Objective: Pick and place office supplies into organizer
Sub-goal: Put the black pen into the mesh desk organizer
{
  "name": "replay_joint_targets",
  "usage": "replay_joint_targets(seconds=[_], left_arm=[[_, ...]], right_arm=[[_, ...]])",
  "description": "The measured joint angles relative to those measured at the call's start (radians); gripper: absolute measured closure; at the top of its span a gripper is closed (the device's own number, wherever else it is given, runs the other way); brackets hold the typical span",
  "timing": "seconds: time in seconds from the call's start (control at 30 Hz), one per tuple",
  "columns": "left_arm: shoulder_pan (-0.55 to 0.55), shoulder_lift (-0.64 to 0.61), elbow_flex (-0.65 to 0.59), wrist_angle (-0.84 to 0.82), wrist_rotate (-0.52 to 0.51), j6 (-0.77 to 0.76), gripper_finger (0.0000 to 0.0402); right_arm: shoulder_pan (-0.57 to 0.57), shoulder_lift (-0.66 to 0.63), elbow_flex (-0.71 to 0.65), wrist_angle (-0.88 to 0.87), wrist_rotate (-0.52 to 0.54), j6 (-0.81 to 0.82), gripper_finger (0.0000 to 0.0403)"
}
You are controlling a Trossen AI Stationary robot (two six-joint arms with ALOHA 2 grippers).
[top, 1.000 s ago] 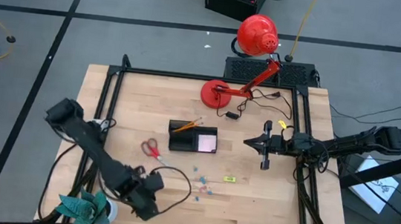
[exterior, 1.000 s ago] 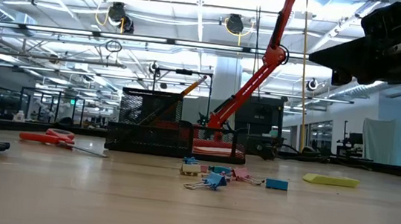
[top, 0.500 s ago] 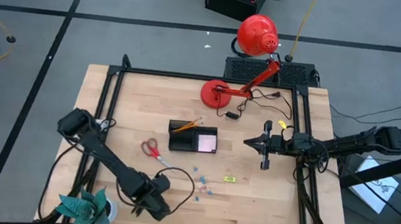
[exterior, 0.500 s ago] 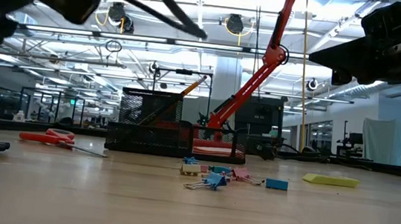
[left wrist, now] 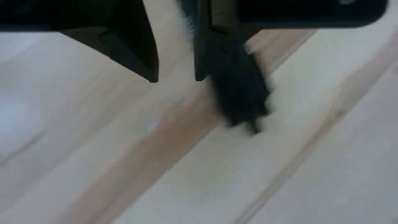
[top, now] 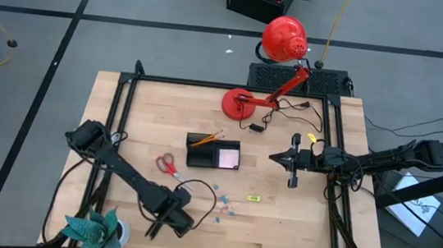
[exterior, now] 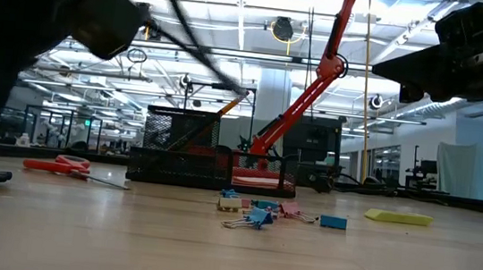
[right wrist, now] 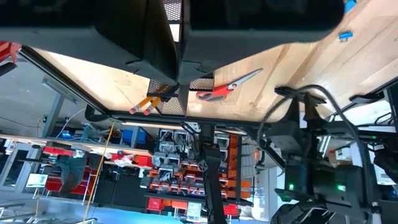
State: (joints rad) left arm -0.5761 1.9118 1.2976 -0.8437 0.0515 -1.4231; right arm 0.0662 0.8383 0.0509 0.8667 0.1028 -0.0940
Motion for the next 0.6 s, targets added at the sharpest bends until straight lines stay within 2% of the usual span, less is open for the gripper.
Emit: replay_joint_targets(seconds=[0.27, 0.6], left_arm=[[0.006, 0.0, 0.0, -0.044, 0.036, -0.019, 0.0216], [0.006, 0.0, 0.0, -0.02, 0.009, -0.012, 0.0206]], right_arm=[[0.0, 0.0, 0.0, -0.009, 0.0, 0.0, 0.0394], [0.0, 0.0, 0.0, -0.013, 0.0, -0.003, 0.0394]])
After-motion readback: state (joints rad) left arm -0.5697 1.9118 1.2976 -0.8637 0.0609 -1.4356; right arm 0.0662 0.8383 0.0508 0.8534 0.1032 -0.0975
